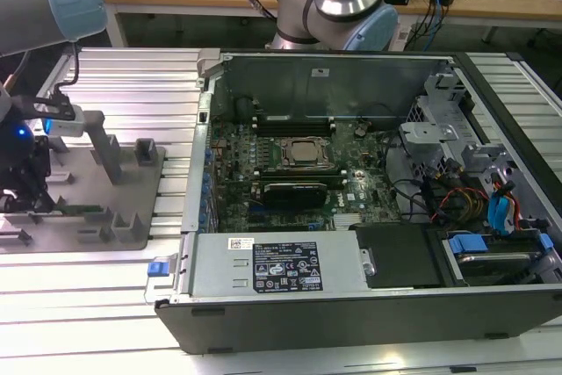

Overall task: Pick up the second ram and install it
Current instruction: 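Pick up the second ram and move it above second insertion slot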

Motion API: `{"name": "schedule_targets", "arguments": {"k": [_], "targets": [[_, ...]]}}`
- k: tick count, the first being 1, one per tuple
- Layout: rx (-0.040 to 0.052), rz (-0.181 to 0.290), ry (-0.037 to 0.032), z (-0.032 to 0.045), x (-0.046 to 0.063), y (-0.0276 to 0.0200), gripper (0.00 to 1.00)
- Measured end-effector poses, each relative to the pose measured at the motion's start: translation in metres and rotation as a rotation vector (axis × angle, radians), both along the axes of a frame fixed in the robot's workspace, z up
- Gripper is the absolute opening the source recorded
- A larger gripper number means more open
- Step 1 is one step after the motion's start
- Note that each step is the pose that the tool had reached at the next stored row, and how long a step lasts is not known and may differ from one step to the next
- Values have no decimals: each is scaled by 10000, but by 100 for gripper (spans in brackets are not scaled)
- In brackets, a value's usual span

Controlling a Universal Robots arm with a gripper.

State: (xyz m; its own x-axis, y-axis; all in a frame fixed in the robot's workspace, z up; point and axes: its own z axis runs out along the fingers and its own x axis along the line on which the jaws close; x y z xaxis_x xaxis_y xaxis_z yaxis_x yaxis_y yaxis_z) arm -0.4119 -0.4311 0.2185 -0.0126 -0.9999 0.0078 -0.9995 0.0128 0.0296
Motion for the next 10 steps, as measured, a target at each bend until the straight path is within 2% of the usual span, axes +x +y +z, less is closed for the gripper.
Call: {"name": "schedule_targets", "arguments": {"k": [1,2,7,10], "targets": [[0,0,0,27,0,0,9],[0,-1,-1,101,0,0,9],[0,0,-1,375,0,1,9],[0,0,0,473,0,1,9]]}}
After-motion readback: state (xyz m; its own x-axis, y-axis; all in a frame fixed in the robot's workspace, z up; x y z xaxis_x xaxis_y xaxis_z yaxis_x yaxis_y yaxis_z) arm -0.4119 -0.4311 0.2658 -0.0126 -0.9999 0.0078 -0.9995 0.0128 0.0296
